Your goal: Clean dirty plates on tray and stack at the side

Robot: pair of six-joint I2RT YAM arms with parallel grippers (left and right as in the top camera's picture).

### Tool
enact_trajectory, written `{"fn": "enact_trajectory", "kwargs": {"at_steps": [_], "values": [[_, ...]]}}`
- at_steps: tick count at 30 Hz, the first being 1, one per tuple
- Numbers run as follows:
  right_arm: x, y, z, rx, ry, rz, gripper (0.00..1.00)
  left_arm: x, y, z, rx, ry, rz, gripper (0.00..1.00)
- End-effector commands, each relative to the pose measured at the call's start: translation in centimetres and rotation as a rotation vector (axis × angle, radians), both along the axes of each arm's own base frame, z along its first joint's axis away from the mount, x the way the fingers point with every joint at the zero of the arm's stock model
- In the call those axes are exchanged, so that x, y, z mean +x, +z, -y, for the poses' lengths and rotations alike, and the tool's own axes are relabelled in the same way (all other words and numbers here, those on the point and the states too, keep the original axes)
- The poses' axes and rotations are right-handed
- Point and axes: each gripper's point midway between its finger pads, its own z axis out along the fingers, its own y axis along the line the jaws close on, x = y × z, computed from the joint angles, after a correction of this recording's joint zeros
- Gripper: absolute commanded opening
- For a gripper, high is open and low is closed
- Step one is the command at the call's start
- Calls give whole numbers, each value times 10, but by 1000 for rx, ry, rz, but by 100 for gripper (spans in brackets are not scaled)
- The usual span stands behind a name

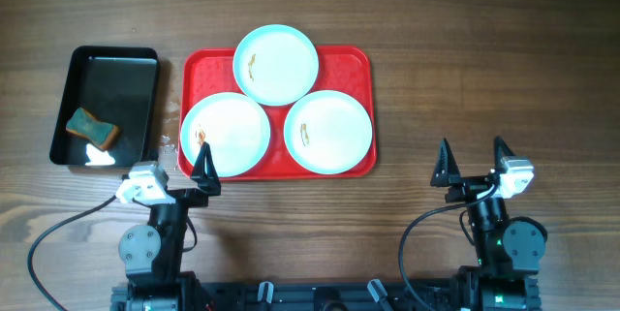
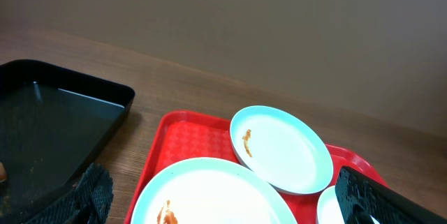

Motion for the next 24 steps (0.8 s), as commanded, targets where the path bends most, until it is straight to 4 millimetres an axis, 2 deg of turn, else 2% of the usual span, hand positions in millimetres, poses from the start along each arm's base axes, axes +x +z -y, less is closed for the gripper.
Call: {"fn": "enact_trajectory", "kwargs": {"at_steps": [1, 5, 6, 7, 9, 11, 12, 14, 15, 17, 20, 21, 23, 24], "values": [[0, 2, 3, -15, -14, 12, 100, 0, -2, 1, 23, -2, -2, 100], [0, 2, 3, -15, -14, 12, 100, 0, -2, 1, 23, -2, -3, 100], [0, 2, 3, -14, -14, 11, 100, -1, 0, 10, -65, -53, 0, 100], [0, 2, 3, -15, -14, 12, 100, -4, 3, 34, -239, -180, -12, 100], [0, 2, 3, -14, -14, 12, 100, -18, 10, 72, -426, -407, -62, 100], [0, 2, 3, -14, -14, 12, 100, -26, 14, 87, -492, -503, -86, 100], [0, 2, 3, -15, -14, 11, 100, -34, 25, 98, -516, -592, -71, 100], [0, 2, 3, -14, -14, 12, 100, -65, 66, 125, -396, -843, 80, 100], [0, 2, 3, -15, -14, 12, 100, -69, 78, 125, -381, -855, 123, 100], [0, 2, 3, -14, -14, 11, 100, -63, 90, 117, -392, -792, 151, 100], [0, 2, 3, -15, -14, 12, 100, -54, 93, 104, -408, -690, 116, 99], [0, 2, 3, -15, -14, 12, 100, -51, 93, 97, -356, -628, 104, 100], [0, 2, 3, -15, -14, 12, 100, -43, 95, 68, -260, -414, 37, 100], [0, 2, 3, -15, -14, 11, 100, -39, 95, 41, -260, -231, -32, 100]]}}
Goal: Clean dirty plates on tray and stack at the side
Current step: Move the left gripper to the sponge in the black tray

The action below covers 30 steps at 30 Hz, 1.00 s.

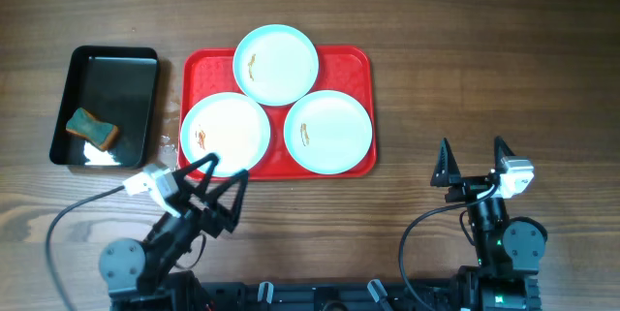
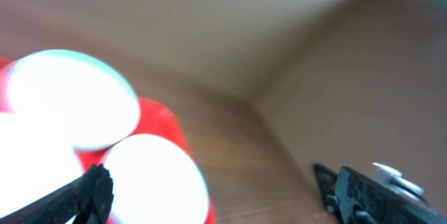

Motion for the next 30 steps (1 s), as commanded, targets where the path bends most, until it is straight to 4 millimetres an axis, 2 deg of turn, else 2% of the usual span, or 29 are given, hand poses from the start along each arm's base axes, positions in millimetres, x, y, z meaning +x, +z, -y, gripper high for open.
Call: {"fn": "enact_trajectory", "kwargs": {"at_steps": [1, 3, 5, 6, 7, 9, 12, 15, 20, 23, 25, 30], "values": [[0, 2, 2, -15, -11, 11, 100, 8, 31, -71, 208, 439, -85, 100], [0, 2, 2, -14, -11, 11, 100, 17, 30, -97, 262, 557, -290, 100], [0, 2, 2, -15, -11, 11, 100, 36, 24, -104, 356, 529, -537, 100], [0, 2, 2, -14, -11, 11, 100, 74, 25, -101, 365, 428, -779, 100], [0, 2, 2, -14, -11, 11, 100, 92, 23, -104, 367, 431, -808, 100], [0, 2, 2, -14, -11, 11, 100, 110, 18, -118, 344, 496, -864, 100], [0, 2, 2, -14, -11, 11, 100, 128, -7, -179, 321, 772, -1093, 100], [0, 2, 2, -14, -11, 11, 100, 151, -40, -218, 312, 829, -1179, 100], [0, 2, 2, -14, -11, 11, 100, 146, -105, -260, 298, 888, -1372, 100], [0, 2, 2, -14, -11, 11, 100, 145, -130, -277, 276, 908, -1425, 100], [0, 2, 2, -15, -11, 11, 100, 142, -156, -288, 263, 912, -1485, 100], [0, 2, 2, -15, -11, 12, 100, 145, -189, -304, 261, 912, -1517, 100]]}}
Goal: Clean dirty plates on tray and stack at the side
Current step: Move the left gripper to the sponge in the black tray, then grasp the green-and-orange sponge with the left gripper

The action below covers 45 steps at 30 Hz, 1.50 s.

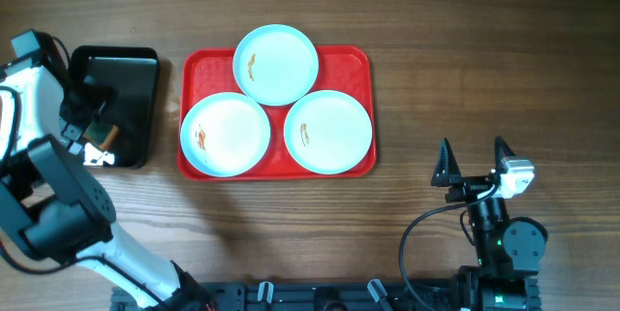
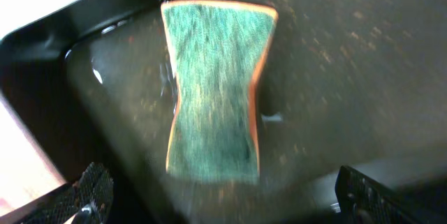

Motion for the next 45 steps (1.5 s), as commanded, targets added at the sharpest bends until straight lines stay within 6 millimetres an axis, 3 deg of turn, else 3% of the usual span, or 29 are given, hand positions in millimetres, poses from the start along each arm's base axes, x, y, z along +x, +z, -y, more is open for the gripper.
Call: {"fn": "enact_trajectory", "kwargs": {"at_steps": [1, 8, 11, 13, 15, 18, 19, 21, 26, 29, 30, 32, 33, 34, 35, 36, 37, 38, 39, 45], "values": [[0, 2, 1, -15, -8, 11, 100, 0, -17, -14, 6, 18, -20, 100], [0, 2, 1, -15, -8, 11, 100, -7, -48, -16, -33, 34, -70, 94], [0, 2, 1, -15, -8, 12, 100, 1, -51, -12, -63, -17, -42, 81], [0, 2, 1, -15, -8, 11, 100, 4, -51, -9, -79, -28, -28, 55], [0, 2, 1, -15, -8, 11, 100, 3, -51, -9, -79, -28, -29, 4], [0, 2, 1, -15, -8, 11, 100, 3, -50, -9, -79, -28, -29, 4], [0, 2, 1, -15, -8, 11, 100, 3, -50, -9, -79, -28, -29, 15], [0, 2, 1, -15, -8, 11, 100, 4, -50, -10, -75, -28, -26, 100], [0, 2, 1, -15, -8, 11, 100, 3, -46, -37, 71, -12, -51, 100], [0, 2, 1, -14, -8, 11, 100, 9, -44, -43, 98, -9, -29, 98], [0, 2, 1, -14, -8, 11, 100, 10, -44, -43, 102, -8, -22, 86], [0, 2, 1, -14, -8, 11, 100, 12, -44, -44, 106, -8, -16, 19], [0, 2, 1, -15, -8, 11, 100, 12, -44, -44, 106, -8, -16, 4], [0, 2, 1, -15, -8, 11, 100, 12, -44, -44, 106, -8, -16, 4], [0, 2, 1, -15, -8, 11, 100, 12, -44, -44, 106, -8, -16, 4], [0, 2, 1, -15, -8, 11, 100, 12, -44, -44, 106, -8, -17, 17], [0, 2, 1, -15, -8, 11, 100, 12, -44, -44, 105, -8, -17, 40], [0, 2, 1, -15, -8, 11, 100, 10, -44, -43, 102, -8, -22, 93], [0, 2, 1, -14, -8, 11, 99, 9, -44, -42, 98, -9, -27, 100], [0, 2, 1, -14, -8, 10, 100, -5, -48, -27, 22, -16, -81, 100]]}}
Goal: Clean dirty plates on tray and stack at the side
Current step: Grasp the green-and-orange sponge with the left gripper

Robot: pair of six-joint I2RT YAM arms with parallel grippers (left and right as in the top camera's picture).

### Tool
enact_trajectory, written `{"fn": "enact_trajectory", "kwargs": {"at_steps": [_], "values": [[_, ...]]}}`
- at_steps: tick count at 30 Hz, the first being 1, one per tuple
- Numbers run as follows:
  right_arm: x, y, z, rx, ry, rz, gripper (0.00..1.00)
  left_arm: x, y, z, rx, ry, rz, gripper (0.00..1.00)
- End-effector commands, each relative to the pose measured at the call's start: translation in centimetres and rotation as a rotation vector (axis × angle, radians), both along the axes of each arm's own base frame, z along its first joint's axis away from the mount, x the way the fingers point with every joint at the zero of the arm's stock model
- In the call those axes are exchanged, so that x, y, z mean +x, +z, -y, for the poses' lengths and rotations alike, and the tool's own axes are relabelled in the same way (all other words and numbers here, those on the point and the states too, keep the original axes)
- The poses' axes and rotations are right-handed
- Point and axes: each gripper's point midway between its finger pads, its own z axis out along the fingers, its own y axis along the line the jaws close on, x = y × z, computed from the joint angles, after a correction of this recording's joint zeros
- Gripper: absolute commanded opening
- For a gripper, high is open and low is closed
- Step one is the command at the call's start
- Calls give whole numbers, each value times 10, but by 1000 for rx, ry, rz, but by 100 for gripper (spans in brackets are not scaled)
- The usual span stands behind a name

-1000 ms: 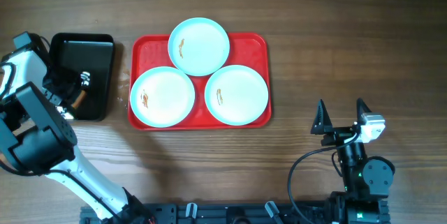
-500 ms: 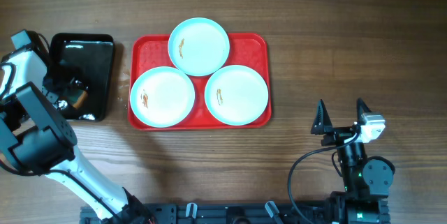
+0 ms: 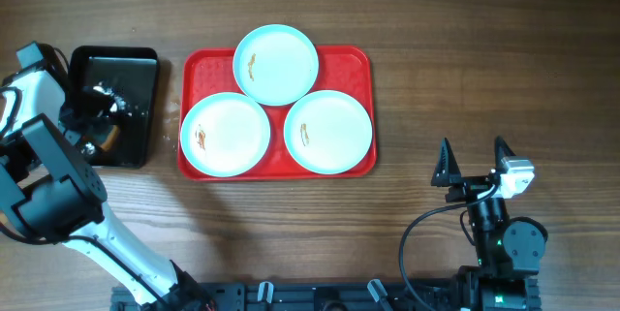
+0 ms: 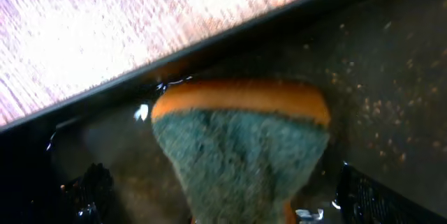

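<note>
Three white plates [image 3: 276, 64], [image 3: 225, 135], [image 3: 329, 132] lie on the red tray [image 3: 363, 59], each with a brown smear. The green-and-orange sponge [image 4: 241, 147] lies in the black tub [image 3: 136, 64] on the left; the overhead view shows only its orange edge [image 3: 108, 138]. My left gripper [image 4: 227, 206] is down in the tub, open, one finger on each side of the sponge, which fills the space between them. The right gripper [image 3: 475, 161] stands open near the table's front right, holding nothing.
Water glints on the tub floor [image 4: 391, 77]. The tub's far wall and the wooden table [image 4: 140, 21] beyond it fill the upper left wrist view. Bare wood [image 3: 484, 59] lies to the right of the tray.
My left gripper has come lower and closer to the sponge. The whole sponge showed below it before; now the sponge sits large between the open fingers. The right arm has not moved.
My left gripper first rested open at the table's front, facing the tray. Then it was turned toward the right. Later it hung over the black tub with the sponge below. Now it sits low in the tub astride the sponge.
</note>
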Motion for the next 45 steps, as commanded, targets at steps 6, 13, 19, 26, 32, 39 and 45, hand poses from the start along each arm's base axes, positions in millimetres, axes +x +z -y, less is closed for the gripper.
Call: {"fn": "enact_trajectory", "kwargs": {"at_steps": [6, 13, 19, 26, 32, 39, 45], "values": [[0, 2, 1, -15, -8, 11, 100, -7, -5, 16, -95, -2, -20, 20], [0, 2, 1, -15, -8, 11, 100, -5, 0, 15, -88, -3, -8, 17], [0, 1, 1, -14, -8, 6, 100, 0, 4, 12, -72, -5, 19, 96], [0, 1, 1, -14, -8, 4, 100, 7, 26, 7, -35, -7, 75, 75], [0, 0, 1, -14, -8, 2, 100, 6, 26, 8, -36, -6, 74, 71], [0, 0, 1, -14, -8, 2, 100, 2, 17, 10, -50, -5, 49, 67], [0, 0, 1, -14, -8, 2, 100, -2, 11, 12, -54, -4, 42, 61]]}}
